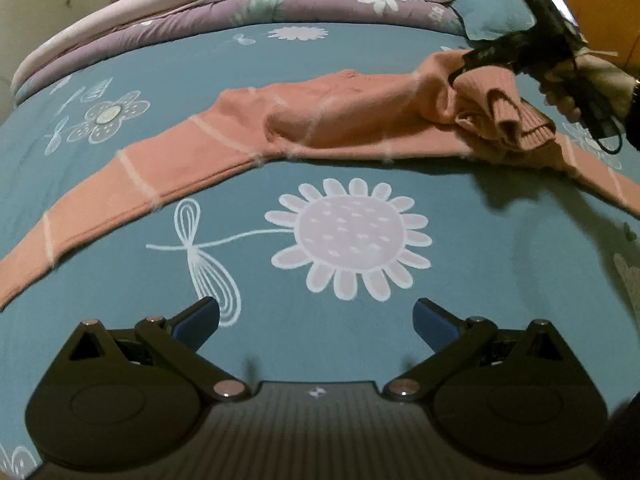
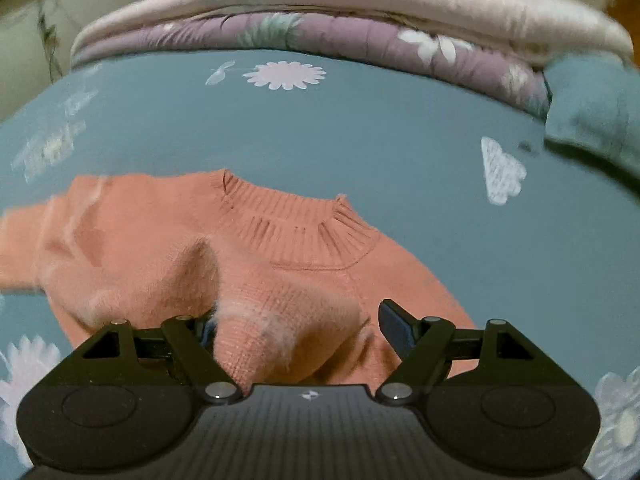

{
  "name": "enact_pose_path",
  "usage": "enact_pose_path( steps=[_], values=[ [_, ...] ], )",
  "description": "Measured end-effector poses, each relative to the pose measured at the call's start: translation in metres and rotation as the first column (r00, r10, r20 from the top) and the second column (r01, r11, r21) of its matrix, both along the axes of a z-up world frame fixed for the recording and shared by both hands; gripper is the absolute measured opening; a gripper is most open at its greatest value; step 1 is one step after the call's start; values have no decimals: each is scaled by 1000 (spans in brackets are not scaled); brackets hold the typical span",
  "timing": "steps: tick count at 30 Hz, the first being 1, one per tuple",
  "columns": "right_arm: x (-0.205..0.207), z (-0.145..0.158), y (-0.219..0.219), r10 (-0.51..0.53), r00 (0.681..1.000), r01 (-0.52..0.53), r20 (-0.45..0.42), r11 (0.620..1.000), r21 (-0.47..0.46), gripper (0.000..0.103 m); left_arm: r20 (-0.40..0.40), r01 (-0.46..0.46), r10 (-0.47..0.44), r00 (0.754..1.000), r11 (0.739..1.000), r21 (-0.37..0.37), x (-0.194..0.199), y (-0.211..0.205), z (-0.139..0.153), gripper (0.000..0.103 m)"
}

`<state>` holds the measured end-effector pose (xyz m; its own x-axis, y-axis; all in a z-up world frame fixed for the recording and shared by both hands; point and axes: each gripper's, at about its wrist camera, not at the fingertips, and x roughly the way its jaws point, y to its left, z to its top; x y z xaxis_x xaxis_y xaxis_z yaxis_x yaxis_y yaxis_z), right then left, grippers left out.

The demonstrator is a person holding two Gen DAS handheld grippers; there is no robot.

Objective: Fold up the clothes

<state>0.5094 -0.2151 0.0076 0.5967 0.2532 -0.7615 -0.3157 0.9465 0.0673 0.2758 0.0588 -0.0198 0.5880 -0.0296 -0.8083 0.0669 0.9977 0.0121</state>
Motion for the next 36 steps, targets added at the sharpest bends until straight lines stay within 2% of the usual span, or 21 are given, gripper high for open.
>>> enact_pose_path(
  steps=[3, 5, 10, 13, 15, 17, 20, 25, 29, 31, 36],
  values=[
    [-25, 21, -11, 28, 998, -33, 55, 996, 82, 81, -12, -19, 19, 1000, 1000, -2, 6, -1, 1, 102],
    [-54, 34, -20, 64, 992, -75, 105, 992, 103, 81, -21, -11, 11, 1000, 1000, -3, 16, -4, 1, 102],
    [-125, 44, -36, 118, 982, -136, 148, 984, 112, 81, -26, 92, -91, 996, 996, 17, 52, -23, -1, 102],
    [-156, 29, -29, 195, 971, -204, 134, 978, 53, 81, -33, 180, -179, 983, 984, 12, 73, -41, -5, 102],
    [-165, 11, -13, 258, 963, -256, 81, 966, -37, 81, -39, 233, -232, 972, 972, 13, 84, -51, -9, 102],
    [-166, -9, 6, 284, 959, -282, 11, 955, -92, 81, -42, 272, -271, 962, 962, 21, 91, -59, -12, 102],
    [-157, -24, 27, 307, 951, -310, -41, 947, -89, 80, -44, 310, -309, 950, 950, 32, 97, -66, -17, 102],
    [-122, 4, 37, 287, 957, -285, 46, 957, -59, 80, -47, 296, -296, 954, 955, -5, 98, -57, -22, 102],
    [-87, 26, 24, 196, 973, -198, 121, 980, 3, 81, -53, 264, -265, 963, 964, -19, 100, -50, -26, 102],
    [-73, 27, 15, 124, 986, -128, 112, 991, 33, 81, -54, 255, -256, 965, 967, -23, 102, -49, -27, 102],
    [-84, 9, 6, 107, 992, -110, 64, 993, 41, 81, -65, 270, -272, 960, 962, -30, 108, -52, -30, 102]
  ],
)
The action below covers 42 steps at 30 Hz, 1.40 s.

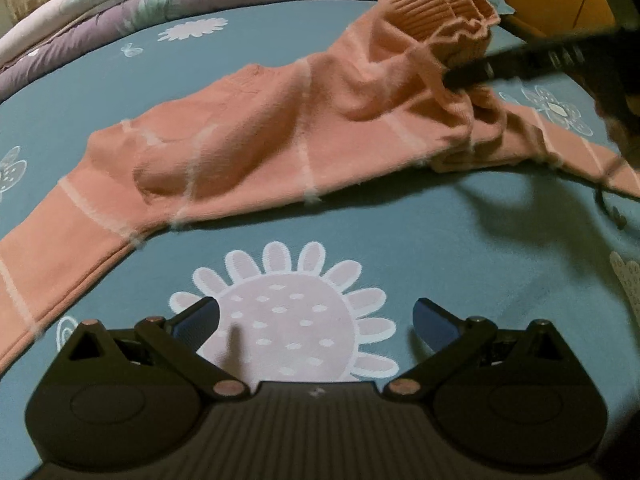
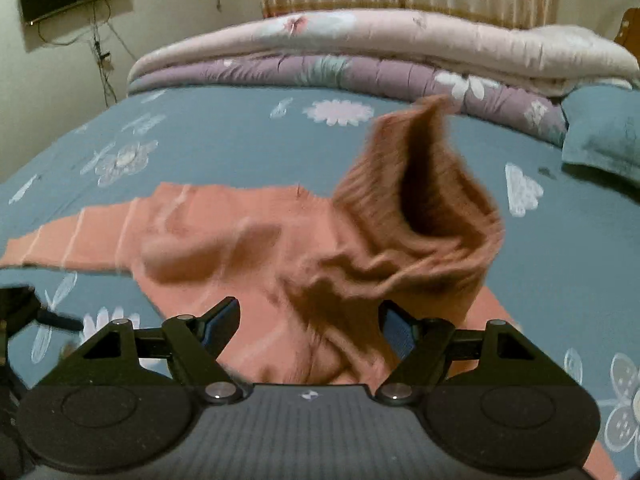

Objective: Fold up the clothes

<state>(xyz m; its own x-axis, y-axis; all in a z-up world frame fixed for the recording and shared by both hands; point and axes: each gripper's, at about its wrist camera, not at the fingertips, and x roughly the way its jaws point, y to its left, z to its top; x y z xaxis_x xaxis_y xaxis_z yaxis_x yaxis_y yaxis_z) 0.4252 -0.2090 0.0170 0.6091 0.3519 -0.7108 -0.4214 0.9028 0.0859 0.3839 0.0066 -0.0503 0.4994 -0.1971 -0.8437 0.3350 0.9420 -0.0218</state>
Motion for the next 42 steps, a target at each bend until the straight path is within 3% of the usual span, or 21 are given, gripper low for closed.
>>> enact_pose_path(
  steps=[5, 11, 14, 19, 23, 26, 31, 33, 35, 38, 42],
  values=[
    [-24, -13, -9, -37, 999, 36, -9, 999, -28, 81, 12, 32, -32, 999, 999, -6, 11, -8, -3, 102],
    [-34, -11, -27, -103, 995, 103, -12, 995, -4, 79, 102, 119, -115, 988, 992, -30, 31, -27, 10, 101],
    [-39, -15, -38, -137, 990, 136, -23, 990, -23, 78, 151, 200, -197, 969, 980, -7, 42, -45, 16, 101],
    [-49, -26, -61, -218, 974, 218, -62, 976, -17, 78, 223, 345, -348, 911, 937, 53, 54, -83, 19, 94],
    [-56, -36, -73, -254, 964, 254, -84, 967, -3, 78, 237, 414, -426, 873, 905, 101, 65, -110, 15, 94],
    [-57, -43, -80, -275, 957, 277, -97, 961, 7, 78, 241, 428, -448, 861, 894, 133, 76, -124, 11, 92],
    [-56, -53, -90, -299, 948, 303, -111, 953, 20, 78, 263, 402, -427, 865, 904, 144, 91, -124, 15, 90],
    [-54, -56, -93, -302, 946, 307, -117, 952, 25, 78, 267, 382, -406, 874, 914, 138, 97, -121, 18, 84],
    [-53, -60, -93, -301, 946, 307, -122, 951, 27, 79, 253, 381, -404, 879, 914, 139, 102, -122, 17, 61],
    [-51, -63, -92, -298, 947, 302, -122, 953, 17, 79, 249, 399, -423, 871, 906, 141, 103, -128, 15, 41],
    [-50, -65, -91, -298, 947, 302, -118, 953, 18, 80, 253, 426, -451, 856, 892, 151, 102, -142, 12, 37]
  ],
)
